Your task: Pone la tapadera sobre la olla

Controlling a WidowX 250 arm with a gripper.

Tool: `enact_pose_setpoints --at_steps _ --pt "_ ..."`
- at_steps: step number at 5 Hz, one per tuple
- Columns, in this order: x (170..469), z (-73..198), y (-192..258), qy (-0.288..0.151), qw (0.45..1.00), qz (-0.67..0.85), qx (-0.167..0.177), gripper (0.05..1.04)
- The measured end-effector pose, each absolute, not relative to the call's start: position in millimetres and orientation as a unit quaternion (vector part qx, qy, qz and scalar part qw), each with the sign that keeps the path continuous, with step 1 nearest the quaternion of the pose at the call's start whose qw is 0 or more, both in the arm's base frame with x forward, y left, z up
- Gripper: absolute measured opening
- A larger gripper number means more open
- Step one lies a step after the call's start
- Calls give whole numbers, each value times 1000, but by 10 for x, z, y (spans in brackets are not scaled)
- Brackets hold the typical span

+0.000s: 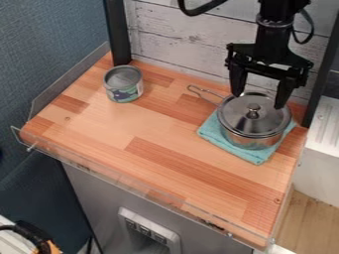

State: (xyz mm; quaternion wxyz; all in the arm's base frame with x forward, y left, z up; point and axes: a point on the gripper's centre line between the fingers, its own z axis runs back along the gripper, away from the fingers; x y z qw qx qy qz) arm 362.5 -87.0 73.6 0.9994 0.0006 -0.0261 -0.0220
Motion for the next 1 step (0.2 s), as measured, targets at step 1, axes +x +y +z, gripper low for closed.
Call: enact_pose_setpoints --at_steps 1 --pt "3588 814 -867 -36 998 -43 28 1001"
